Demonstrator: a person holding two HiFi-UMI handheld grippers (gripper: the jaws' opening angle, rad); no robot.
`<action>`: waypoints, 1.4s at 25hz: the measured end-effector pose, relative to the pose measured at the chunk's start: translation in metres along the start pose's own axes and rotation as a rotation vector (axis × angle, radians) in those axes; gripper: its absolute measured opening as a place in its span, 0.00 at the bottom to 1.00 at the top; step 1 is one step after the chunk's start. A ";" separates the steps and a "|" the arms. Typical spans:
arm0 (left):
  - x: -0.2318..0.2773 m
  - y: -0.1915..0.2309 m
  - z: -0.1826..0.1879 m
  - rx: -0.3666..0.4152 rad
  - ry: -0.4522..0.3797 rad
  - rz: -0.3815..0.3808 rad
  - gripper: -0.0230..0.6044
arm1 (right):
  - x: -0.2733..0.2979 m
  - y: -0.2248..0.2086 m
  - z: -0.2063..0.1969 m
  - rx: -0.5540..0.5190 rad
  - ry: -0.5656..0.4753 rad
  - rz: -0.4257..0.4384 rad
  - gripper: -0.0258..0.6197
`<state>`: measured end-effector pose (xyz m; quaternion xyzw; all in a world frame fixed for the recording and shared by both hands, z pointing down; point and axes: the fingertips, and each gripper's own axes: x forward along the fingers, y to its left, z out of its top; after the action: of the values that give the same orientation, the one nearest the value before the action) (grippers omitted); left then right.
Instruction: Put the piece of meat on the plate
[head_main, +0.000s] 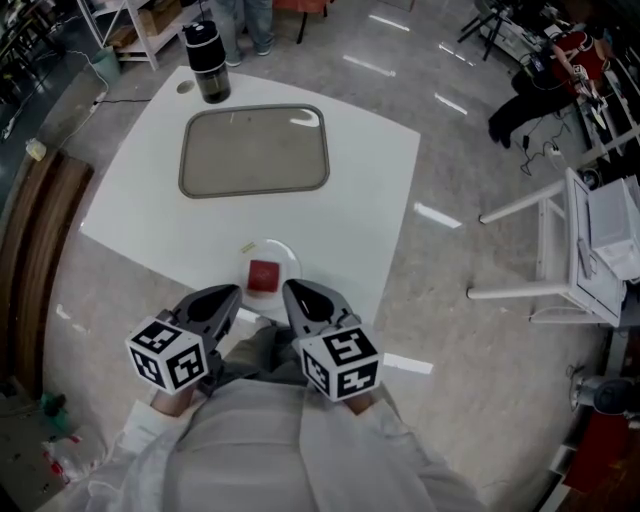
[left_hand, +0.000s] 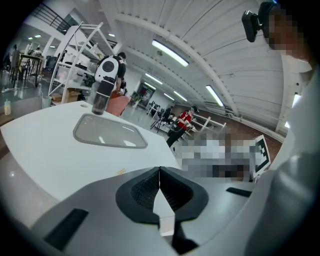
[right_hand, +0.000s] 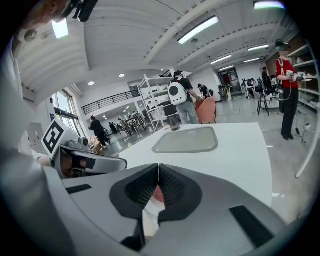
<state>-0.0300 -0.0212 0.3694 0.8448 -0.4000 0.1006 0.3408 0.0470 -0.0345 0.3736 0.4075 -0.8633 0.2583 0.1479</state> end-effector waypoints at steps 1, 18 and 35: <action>0.000 0.002 -0.001 -0.005 0.002 -0.004 0.05 | 0.001 0.000 -0.001 0.006 0.003 0.001 0.06; 0.018 0.038 -0.030 -0.105 0.069 0.009 0.05 | 0.021 -0.016 -0.032 0.079 0.077 -0.046 0.06; 0.041 0.065 -0.064 -0.179 0.146 0.088 0.06 | 0.040 -0.040 -0.071 0.143 0.188 -0.083 0.07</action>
<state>-0.0454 -0.0333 0.4675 0.7829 -0.4184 0.1407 0.4385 0.0563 -0.0405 0.4638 0.4264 -0.8075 0.3498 0.2094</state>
